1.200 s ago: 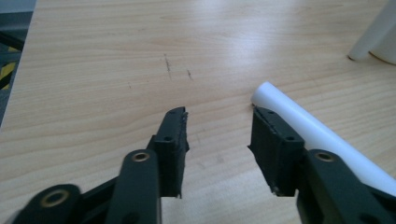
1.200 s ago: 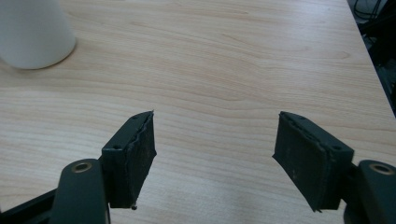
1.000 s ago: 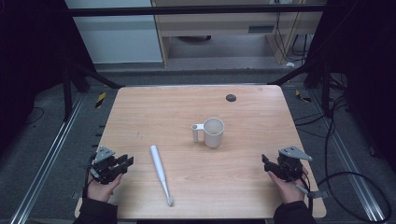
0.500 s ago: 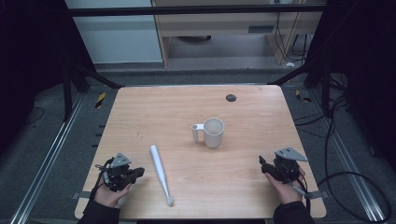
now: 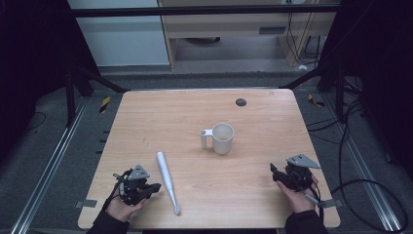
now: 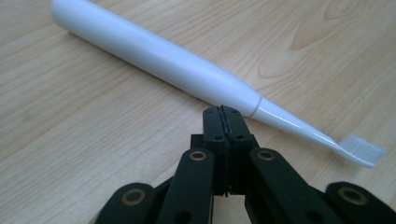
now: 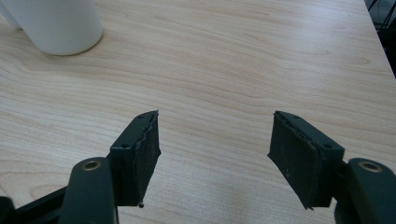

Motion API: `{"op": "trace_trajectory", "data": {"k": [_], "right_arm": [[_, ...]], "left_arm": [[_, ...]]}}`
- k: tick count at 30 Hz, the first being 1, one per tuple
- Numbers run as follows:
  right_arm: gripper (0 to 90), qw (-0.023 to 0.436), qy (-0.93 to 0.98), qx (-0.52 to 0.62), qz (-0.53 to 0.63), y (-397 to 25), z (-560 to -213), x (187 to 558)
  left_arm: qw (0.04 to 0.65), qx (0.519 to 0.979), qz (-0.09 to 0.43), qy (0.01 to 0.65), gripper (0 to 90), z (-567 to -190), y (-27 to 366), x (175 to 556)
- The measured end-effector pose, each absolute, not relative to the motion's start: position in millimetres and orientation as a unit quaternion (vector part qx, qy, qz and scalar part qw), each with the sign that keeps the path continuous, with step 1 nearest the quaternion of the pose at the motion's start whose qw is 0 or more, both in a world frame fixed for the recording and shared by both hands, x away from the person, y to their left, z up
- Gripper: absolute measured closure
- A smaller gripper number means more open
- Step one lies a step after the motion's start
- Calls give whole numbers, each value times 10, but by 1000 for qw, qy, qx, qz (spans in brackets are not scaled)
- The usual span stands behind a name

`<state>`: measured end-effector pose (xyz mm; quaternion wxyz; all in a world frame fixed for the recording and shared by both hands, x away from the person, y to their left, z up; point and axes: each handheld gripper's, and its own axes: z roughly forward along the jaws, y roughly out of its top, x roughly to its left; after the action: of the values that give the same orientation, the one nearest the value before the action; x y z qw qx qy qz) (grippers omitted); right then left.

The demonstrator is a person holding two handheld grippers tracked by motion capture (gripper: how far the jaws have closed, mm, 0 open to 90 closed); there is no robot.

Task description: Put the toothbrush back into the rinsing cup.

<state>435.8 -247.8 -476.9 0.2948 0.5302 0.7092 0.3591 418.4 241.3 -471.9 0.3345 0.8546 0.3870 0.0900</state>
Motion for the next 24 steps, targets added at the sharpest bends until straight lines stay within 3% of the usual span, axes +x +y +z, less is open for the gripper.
{"op": "trace_trajectory", "data": {"k": [24], "right_arm": [[279, 299, 716, 515, 365, -2460, -4802, 4371]], "left_arm": [[319, 880, 60, 347, 892, -4781, 2109, 4158]]}}
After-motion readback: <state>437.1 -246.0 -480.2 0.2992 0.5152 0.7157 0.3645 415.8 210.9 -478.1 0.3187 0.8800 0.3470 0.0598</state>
